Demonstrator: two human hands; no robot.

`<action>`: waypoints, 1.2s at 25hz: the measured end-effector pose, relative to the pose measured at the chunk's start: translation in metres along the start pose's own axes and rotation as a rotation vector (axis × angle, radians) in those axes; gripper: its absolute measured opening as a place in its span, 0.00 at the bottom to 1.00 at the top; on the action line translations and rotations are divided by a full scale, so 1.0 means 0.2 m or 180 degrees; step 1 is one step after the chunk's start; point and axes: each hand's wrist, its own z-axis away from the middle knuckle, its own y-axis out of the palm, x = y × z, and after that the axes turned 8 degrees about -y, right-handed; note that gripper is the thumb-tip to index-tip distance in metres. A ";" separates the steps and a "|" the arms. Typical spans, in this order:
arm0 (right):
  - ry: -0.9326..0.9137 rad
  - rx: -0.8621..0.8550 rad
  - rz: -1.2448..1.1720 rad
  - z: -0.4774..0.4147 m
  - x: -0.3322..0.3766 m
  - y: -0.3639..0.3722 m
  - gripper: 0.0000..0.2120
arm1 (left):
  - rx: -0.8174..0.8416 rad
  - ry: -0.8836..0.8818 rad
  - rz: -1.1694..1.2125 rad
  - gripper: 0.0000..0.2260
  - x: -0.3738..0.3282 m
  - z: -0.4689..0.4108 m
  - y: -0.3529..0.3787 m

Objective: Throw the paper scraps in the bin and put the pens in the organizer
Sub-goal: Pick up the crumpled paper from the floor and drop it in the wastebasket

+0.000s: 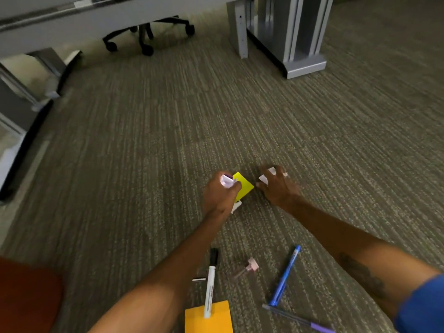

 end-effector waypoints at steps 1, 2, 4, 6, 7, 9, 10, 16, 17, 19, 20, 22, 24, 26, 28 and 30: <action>-0.0114 -0.0046 0.0160 0.01 0.00 0.00 0.18 | -0.0005 0.0037 -0.0019 0.08 0.00 0.00 -0.02; -0.0206 -0.0115 0.0314 0.03 0.00 0.00 0.16 | 0.0038 0.0023 0.0017 0.08 0.00 0.00 -0.04; -0.0312 -0.0278 0.0611 0.08 0.01 -0.01 0.15 | 0.0213 -0.0124 0.0263 0.06 0.01 0.02 -0.07; -0.0365 -0.0413 0.0718 0.13 0.02 -0.03 0.15 | 0.0277 -0.0261 0.0456 0.06 0.01 0.04 -0.10; -0.0361 -0.0498 0.0625 0.15 0.03 -0.03 0.15 | 0.0244 -0.0284 0.0471 0.06 0.02 0.05 -0.11; -0.0311 -0.0687 0.0195 0.19 0.08 -0.05 0.15 | 0.0192 -0.0384 0.0658 0.06 0.02 0.07 -0.14; -0.0273 -0.0784 -0.0044 0.21 0.11 -0.06 0.15 | 0.0182 -0.0509 0.0862 0.06 0.00 0.09 -0.17; -0.0344 -0.0901 -0.1072 0.35 0.46 -0.17 0.13 | 0.0101 -0.0702 0.1404 0.11 -0.03 0.20 -0.37; -0.0400 -0.0868 -0.1458 0.38 0.55 -0.19 0.11 | 0.0076 -0.0699 0.1471 0.11 -0.04 0.23 -0.42; -0.0531 -0.0749 -0.2488 0.46 0.77 -0.26 0.08 | 0.0015 -0.0661 0.1612 0.10 -0.05 0.28 -0.56; -0.0518 -0.0715 -0.2975 0.48 0.88 -0.29 0.07 | -0.0005 -0.0615 0.1678 0.08 -0.06 0.30 -0.62; -0.0444 -0.0660 -0.3759 0.54 1.11 -0.35 0.05 | -0.0058 -0.0451 0.1782 0.05 -0.09 0.36 -0.77; -0.0460 -0.0618 -0.4372 0.61 1.34 -0.41 0.04 | -0.0068 -0.0207 0.1877 0.08 -0.12 0.42 -0.95; -0.0473 -0.0648 -0.4672 0.67 1.55 -0.45 0.04 | -0.0146 0.0041 0.1934 0.06 -0.17 0.49 -1.16; -0.0493 -0.0615 -0.4897 0.74 1.75 -0.47 0.03 | -0.0351 0.0160 0.1967 0.06 -0.22 0.56 -1.41; -0.0586 -0.0435 -0.5244 0.81 1.96 -0.48 0.04 | -0.0593 0.0252 0.1916 0.06 -0.23 0.63 -1.67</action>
